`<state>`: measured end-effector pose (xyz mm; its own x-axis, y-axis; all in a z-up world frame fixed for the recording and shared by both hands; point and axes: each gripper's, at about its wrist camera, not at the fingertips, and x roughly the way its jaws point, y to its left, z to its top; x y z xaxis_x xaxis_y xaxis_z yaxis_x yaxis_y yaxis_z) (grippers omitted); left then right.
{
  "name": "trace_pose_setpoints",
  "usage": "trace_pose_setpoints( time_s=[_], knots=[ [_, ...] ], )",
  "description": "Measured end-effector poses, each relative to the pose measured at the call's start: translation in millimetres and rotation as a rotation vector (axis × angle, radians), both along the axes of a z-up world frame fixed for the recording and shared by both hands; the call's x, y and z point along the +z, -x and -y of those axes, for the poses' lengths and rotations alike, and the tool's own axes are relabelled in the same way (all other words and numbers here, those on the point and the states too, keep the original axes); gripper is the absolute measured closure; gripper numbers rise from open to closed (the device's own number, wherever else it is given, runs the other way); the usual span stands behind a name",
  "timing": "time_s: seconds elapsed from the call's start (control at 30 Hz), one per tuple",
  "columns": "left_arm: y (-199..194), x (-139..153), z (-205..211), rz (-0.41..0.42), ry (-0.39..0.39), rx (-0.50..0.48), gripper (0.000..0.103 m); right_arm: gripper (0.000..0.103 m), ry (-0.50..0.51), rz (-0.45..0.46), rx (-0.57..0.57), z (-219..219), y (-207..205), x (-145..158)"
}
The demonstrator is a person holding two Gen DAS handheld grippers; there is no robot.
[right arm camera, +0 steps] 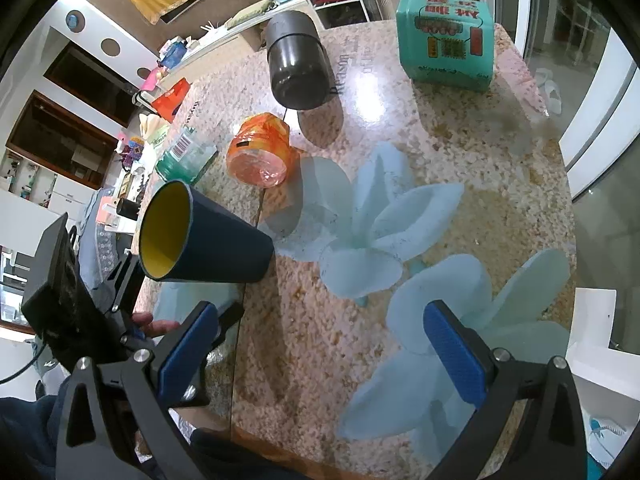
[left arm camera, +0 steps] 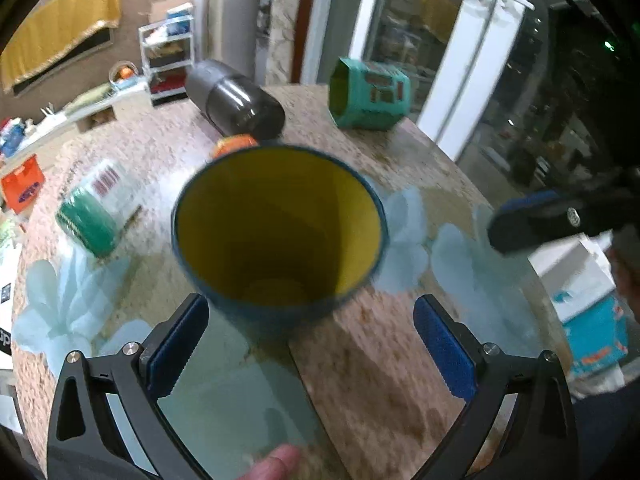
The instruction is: Flip cup upright
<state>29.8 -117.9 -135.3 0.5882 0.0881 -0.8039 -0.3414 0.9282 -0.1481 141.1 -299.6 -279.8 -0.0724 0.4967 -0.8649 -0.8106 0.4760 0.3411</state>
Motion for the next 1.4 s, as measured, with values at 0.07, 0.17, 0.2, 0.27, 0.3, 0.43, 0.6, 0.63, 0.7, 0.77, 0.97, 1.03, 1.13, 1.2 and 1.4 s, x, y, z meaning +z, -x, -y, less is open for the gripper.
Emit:
trace_pose_setpoints(
  time_s=[0.07,0.17,0.2,0.27,0.3,0.43,0.6,0.63,0.7,0.77,0.97,1.03,1.13,1.2,1.4],
  knots=[
    [8,3,-1,-0.021,0.027,0.002,0.0,0.0,-0.011,-0.002,-0.006,1,3,3],
    [26,15,-9,-0.032,0.114,0.019,0.0,0.0,-0.03,0.008,-0.016,2,10,9],
    [32,20,-12,-0.036,0.134,0.023,0.0,0.0,-0.039,0.009,-0.021,1,13,12],
    [40,30,-18,-0.063,0.138,0.035,0.0,0.0,-0.049,0.012,-0.027,1,19,16],
    [43,36,-20,-0.075,0.128,0.04,0.0,0.0,-0.05,0.007,-0.026,-1,23,17],
    [46,55,-33,-0.15,0.119,0.023,0.0,0.0,-0.056,0.009,-0.026,-9,39,21],
    [57,80,-62,-0.144,0.128,0.049,0.0,0.0,-0.05,0.068,-0.047,-25,63,34],
    [58,82,-67,-0.15,0.122,0.056,0.0,0.0,-0.045,0.075,-0.054,-29,67,37],
    [63,85,-77,-0.156,0.107,0.067,0.0,0.0,-0.024,0.088,-0.063,-38,75,41],
    [67,87,-87,-0.159,0.113,0.073,0.0,0.0,-0.015,0.11,-0.077,-46,83,45],
    [74,95,-107,-0.163,0.161,0.056,0.0,0.0,0.032,0.164,-0.155,-61,100,49],
    [73,98,-109,-0.16,0.144,0.04,0.0,0.0,0.051,0.184,-0.183,-66,104,49],
    [74,98,-113,-0.165,0.138,0.028,0.0,0.0,0.06,0.206,-0.22,-68,108,51],
    [76,99,-119,-0.168,0.156,0.032,0.0,0.0,0.068,0.22,-0.234,-69,110,51],
    [82,102,-130,-0.152,0.186,0.039,0.0,0.0,0.073,0.241,-0.241,-72,114,55]
  ],
)
